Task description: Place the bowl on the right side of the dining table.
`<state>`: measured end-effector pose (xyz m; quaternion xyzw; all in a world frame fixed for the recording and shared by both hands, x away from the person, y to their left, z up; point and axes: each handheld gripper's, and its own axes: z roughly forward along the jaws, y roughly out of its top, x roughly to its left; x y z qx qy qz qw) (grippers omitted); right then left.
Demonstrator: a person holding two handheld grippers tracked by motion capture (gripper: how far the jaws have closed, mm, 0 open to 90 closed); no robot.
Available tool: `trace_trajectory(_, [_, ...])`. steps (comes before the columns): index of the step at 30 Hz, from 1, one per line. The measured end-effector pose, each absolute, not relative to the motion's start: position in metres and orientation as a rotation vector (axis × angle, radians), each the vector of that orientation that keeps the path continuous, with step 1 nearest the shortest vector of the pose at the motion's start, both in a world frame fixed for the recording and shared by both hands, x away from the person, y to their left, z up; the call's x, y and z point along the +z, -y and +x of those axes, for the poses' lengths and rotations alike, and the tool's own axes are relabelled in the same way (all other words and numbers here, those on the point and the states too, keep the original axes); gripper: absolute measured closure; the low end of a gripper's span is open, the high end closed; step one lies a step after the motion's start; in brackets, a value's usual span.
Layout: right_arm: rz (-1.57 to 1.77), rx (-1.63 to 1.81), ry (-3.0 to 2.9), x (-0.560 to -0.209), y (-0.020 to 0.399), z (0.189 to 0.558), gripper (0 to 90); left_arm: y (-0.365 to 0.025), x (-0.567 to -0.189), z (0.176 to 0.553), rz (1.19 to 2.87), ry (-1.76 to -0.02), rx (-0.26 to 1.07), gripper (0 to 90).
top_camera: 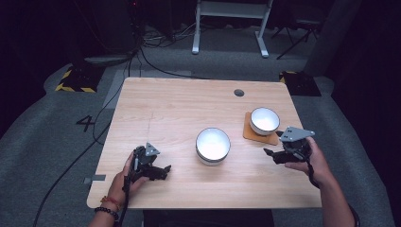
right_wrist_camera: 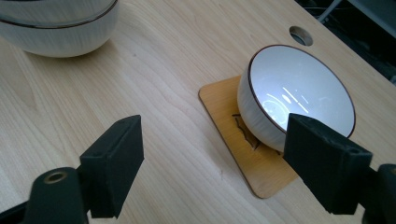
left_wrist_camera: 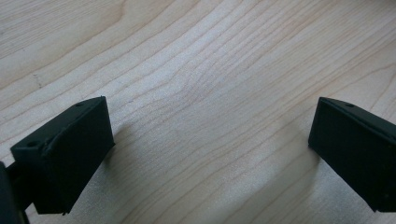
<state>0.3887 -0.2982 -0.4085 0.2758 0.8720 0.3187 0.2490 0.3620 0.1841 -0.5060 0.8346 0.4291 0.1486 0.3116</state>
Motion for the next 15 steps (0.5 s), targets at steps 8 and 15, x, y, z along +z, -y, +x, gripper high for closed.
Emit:
trace_trajectory(8, [0.770, 0.830, -2.384, -0.420, 0.304, 0.384, 20.0, -0.184, -0.506, 0.362, 2.204, -1.136, 0.396, 0.1])
trace_trajectory(15, [0.762, 0.816, -2.395, -0.430, 0.308, 0.380, 19.7, -0.184, -0.506, 0.362, 2.204, -1.137, 0.395, 0.1])
